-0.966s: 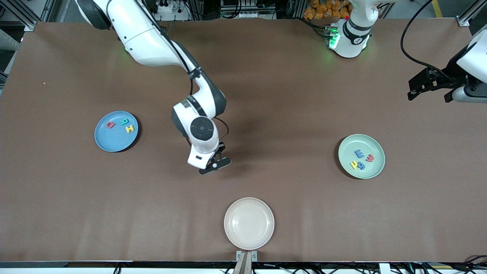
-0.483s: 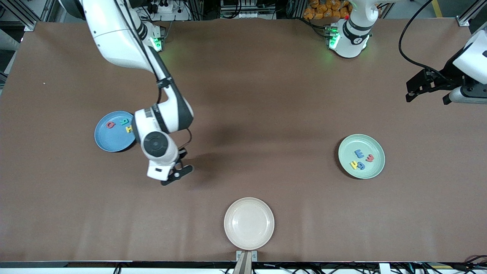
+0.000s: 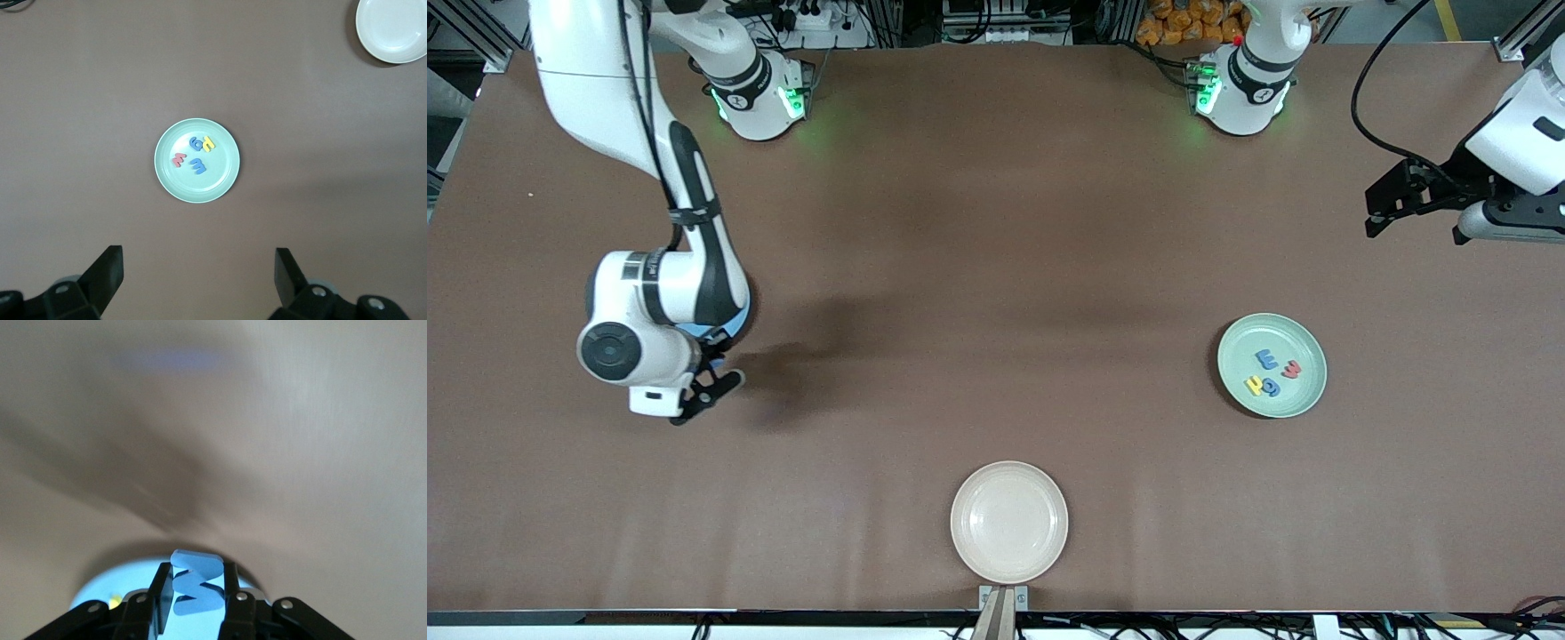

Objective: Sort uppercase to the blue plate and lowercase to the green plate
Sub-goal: 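Carry the blue W to the blue plate with the right gripper and release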

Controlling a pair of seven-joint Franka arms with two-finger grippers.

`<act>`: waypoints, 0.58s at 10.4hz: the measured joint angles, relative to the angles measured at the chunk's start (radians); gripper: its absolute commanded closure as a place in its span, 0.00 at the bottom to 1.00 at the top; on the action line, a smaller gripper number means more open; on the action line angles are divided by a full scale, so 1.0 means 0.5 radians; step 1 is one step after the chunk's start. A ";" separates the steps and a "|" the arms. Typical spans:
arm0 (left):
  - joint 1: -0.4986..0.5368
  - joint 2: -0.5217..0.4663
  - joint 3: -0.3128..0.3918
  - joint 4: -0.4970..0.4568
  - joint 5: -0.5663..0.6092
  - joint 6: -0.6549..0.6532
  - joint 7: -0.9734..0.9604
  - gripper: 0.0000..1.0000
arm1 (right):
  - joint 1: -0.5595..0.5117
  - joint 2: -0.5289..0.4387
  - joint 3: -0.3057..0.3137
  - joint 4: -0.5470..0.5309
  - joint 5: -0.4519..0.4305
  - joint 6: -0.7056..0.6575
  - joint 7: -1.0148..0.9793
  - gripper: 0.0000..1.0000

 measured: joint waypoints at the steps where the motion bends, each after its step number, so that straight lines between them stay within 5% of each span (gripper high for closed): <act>1: 0.000 0.001 -0.004 0.000 0.000 0.001 0.000 0.00 | -0.021 -0.032 -0.013 -0.091 0.000 0.005 -0.027 0.79; 6: 0.000 0.003 -0.005 0.000 0.001 0.010 0.000 0.00 | -0.073 -0.055 -0.021 -0.374 0.012 0.152 -0.038 0.74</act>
